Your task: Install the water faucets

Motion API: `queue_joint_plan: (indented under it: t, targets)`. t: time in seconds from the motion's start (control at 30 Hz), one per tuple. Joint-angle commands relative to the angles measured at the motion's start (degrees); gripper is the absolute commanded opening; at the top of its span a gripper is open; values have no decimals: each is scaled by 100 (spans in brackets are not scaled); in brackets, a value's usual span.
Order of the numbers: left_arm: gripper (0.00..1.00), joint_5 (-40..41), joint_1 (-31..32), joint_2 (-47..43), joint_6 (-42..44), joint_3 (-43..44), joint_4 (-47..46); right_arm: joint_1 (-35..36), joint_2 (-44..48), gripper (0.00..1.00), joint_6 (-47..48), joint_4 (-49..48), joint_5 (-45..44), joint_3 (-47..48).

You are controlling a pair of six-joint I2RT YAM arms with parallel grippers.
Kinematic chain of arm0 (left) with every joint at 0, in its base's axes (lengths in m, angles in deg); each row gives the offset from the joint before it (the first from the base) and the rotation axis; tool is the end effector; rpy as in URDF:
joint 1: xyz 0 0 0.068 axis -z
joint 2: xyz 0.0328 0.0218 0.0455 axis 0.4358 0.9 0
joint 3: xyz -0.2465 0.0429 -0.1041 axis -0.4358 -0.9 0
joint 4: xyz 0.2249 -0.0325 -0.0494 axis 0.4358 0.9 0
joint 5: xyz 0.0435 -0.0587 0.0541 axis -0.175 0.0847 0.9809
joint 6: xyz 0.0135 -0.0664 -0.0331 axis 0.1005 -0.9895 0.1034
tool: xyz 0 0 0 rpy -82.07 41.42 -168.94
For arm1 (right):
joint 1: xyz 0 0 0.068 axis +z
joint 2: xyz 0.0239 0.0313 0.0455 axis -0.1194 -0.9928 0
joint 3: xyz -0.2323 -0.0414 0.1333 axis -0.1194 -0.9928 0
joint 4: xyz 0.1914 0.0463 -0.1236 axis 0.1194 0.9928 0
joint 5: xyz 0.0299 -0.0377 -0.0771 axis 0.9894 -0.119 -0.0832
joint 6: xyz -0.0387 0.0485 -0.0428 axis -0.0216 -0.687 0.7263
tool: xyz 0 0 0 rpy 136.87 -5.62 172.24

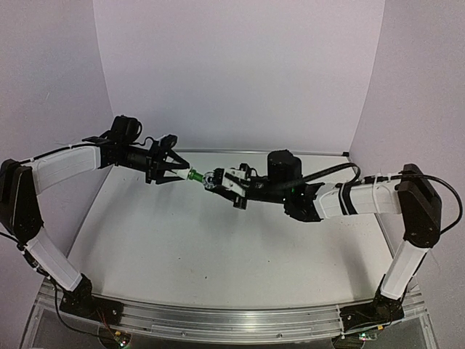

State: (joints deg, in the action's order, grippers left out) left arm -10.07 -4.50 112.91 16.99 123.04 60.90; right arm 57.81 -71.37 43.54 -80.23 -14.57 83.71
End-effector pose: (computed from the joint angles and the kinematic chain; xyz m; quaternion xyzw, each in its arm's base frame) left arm 0.2721 -0.1696 0.3027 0.1075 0.7797 -0.6154 0.0416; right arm 0.2349 0.3381 0.2836 -0.6253 0.3548 0.2283 0.6565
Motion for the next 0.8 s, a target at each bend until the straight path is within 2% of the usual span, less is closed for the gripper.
queue_joint_plan:
  t: [0.0,0.13,0.2,0.27,0.4,0.5,0.57,0.67,0.77]
  targets:
    - [0,882,280,-841,2173,-18,-641,-480,213,0,-3808,474,1425,302]
    - [0,895,679,-1448,3158,-853,-1900,-882,-206,0,-6399,266,2880,746]
    - [0,889,920,-1599,3758,-1037,-1980,-1009,-535,0,-7581,172,3670,1118]
    - [0,833,984,-1636,4199,-1112,-1979,-1068,-910,4,-8640,115,4345,1504]
    - [0,937,985,-1692,4509,-1169,-1982,-1154,-1287,16,-9936,25,4787,1707]
    - [0,997,987,-1772,4599,-1234,-2007,-1201,-1482,24,-10565,-101,4994,1641]
    - [0,1109,986,-1858,4568,-1304,-2053,-1234,-1475,37,-10740,-171,4931,1474]
    - [0,1476,986,-1906,4192,-1274,-2088,-1352,-1272,61,-10452,-204,4583,1048]
    - [0,1863,978,-1807,3320,-1105,-2091,-1527,-878,72,-9660,-199,4050,496]
